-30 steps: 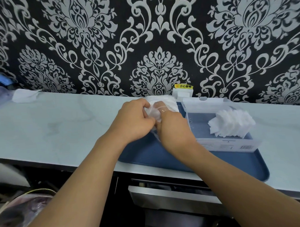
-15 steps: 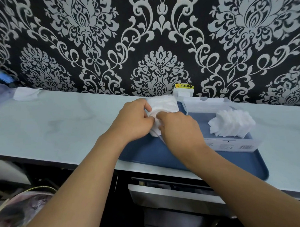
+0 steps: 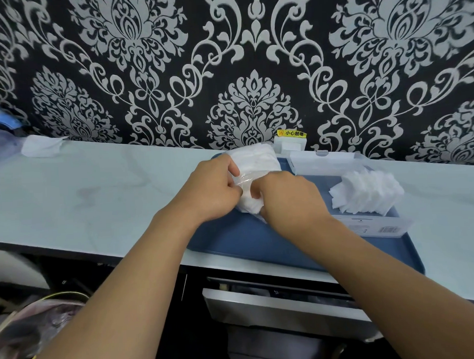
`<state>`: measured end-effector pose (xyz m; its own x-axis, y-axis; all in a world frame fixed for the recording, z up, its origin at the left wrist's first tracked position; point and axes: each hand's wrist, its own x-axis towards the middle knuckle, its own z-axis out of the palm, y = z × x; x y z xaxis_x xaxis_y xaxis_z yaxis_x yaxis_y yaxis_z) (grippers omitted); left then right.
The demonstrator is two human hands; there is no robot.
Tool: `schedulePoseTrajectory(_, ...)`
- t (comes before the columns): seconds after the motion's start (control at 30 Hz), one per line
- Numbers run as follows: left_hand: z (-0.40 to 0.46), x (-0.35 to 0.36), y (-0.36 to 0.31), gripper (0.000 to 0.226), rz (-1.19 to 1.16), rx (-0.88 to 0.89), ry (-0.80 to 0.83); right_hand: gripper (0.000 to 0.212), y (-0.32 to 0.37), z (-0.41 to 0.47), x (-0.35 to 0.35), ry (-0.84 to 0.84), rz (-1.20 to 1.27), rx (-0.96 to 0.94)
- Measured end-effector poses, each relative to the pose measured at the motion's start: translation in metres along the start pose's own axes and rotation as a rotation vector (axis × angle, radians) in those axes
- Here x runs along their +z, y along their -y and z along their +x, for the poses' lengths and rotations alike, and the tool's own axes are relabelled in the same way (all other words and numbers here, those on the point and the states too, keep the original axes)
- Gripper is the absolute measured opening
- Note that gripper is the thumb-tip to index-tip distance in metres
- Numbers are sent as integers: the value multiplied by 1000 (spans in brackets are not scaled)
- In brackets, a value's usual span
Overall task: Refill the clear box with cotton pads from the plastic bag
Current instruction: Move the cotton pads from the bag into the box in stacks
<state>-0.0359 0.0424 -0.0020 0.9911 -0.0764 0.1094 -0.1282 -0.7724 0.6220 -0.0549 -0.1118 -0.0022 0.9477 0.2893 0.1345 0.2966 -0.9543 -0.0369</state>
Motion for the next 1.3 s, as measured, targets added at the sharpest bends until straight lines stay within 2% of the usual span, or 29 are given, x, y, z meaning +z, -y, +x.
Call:
schedulePoseTrajectory(0.33,0,0,-4,21,-20,1,35,29,-2,2,15,-97,5,-192)
schedulePoseTrajectory(0.47,0,-1,-3,22,-21,-15,23,12,-4,2,2,-82,38,-209)
schedulePoseTrajectory(0.53,0,-3,-2,23,-23,-18,29,15,-13,-2,-12,-134,125,-209)
schedulePoseTrajectory(0.6,-1,-7,-4,26,-3,-34,29,16,-29,-8,-26,-204,321,-154)
schedulePoseTrajectory(0.67,-1,-12,-10,26,-104,-78,1,9,-46,-15,-37,-177,758,-30)
schedulePoseTrajectory(0.73,-1,-16,-21,28,-477,-108,-26,10,-57,-17,-41,-79,1229,101)
schedulePoseTrajectory(0.77,-1,-15,-28,31,-666,-108,-16,14,-61,-17,-39,-38,1388,146)
schedulePoseTrajectory(0.83,-1,-8,-41,39,-953,-113,65,20,-68,-13,-37,-20,1534,177)
schedulePoseTrajectory(0.9,-2,2,-51,36,-1083,-133,134,19,-71,-10,-34,-56,1585,171)
schedulePoseTrajectory(1.0,-1,11,-58,17,-1039,-67,95,19,-74,-10,-33,-103,1657,176)
schedulePoseTrajectory(1.1,1,13,-61,13,-1051,-65,92,26,-77,-10,-31,-179,1671,200)
schedulePoseTrajectory(1.2,1,16,-66,17,-1067,-78,98,25,-79,-11,-31,-322,1626,297)
schedulePoseTrajectory(1.3,1,21,-73,18,-1070,-112,109,17,-81,-13,-31,-519,1453,340)
